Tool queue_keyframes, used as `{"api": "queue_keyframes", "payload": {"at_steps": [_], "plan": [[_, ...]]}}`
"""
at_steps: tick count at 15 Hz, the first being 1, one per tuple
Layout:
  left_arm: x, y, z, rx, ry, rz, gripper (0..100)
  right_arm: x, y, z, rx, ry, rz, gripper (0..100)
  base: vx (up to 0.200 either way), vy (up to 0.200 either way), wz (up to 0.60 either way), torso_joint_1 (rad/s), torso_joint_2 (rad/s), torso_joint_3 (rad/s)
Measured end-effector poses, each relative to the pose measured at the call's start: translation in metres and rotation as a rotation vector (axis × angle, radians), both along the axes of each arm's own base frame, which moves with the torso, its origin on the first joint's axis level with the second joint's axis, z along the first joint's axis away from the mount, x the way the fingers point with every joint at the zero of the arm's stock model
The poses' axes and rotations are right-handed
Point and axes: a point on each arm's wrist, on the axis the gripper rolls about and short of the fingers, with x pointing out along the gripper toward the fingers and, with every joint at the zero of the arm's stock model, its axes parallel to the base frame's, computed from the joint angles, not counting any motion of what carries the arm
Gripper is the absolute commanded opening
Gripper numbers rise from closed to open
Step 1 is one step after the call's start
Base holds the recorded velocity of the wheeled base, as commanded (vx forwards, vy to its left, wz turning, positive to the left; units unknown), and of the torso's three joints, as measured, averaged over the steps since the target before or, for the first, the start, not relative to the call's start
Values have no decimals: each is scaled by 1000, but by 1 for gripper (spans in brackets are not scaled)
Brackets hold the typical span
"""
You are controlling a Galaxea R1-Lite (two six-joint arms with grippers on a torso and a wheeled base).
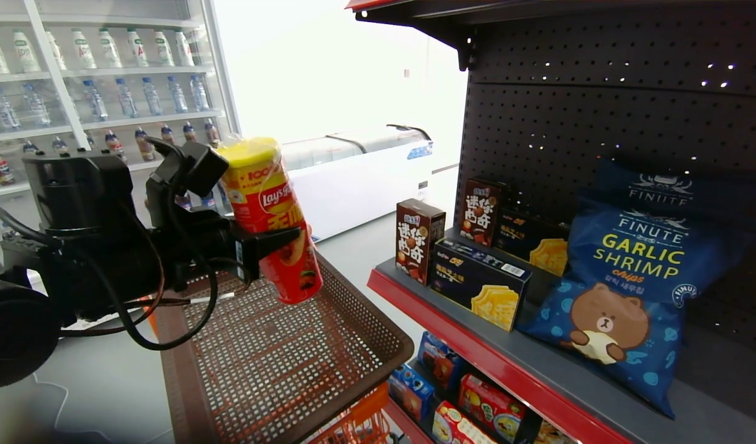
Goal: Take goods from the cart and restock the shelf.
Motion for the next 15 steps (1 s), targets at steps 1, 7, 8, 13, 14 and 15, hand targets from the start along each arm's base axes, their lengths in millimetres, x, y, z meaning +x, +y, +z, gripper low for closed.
{"api": "queue_keyframes", "payload": {"at_steps": [1, 7, 8, 13, 14, 15], "plan": [[-3, 0, 0, -4, 4, -21, 0, 0, 0, 0, 0, 0, 0, 100, 0, 0, 0, 0, 0, 0], [-17, -4, -3, -25, 109, -216, 0, 0, 0, 0, 0, 0, 0, 100, 0, 0, 0, 0, 0, 0], [-19, -5, -2, -25, 108, -227, 0, 0, 0, 0, 0, 0, 0, 100, 0, 0, 0, 0, 0, 0], [-28, -15, -10, -29, 144, -322, 0, 0, 0, 0, 0, 0, 1, 100, 0, 0, 0, 0, 0, 0], [-29, -17, -12, -27, 149, -331, 0, 0, 0, 0, 0, 0, 1, 100, 0, 0, 0, 0, 0, 0], [-31, -20, -14, -25, 157, -343, 0, 0, 0, 0, 0, 0, 1, 100, 0, 0, 0, 0, 0, 0]]}}
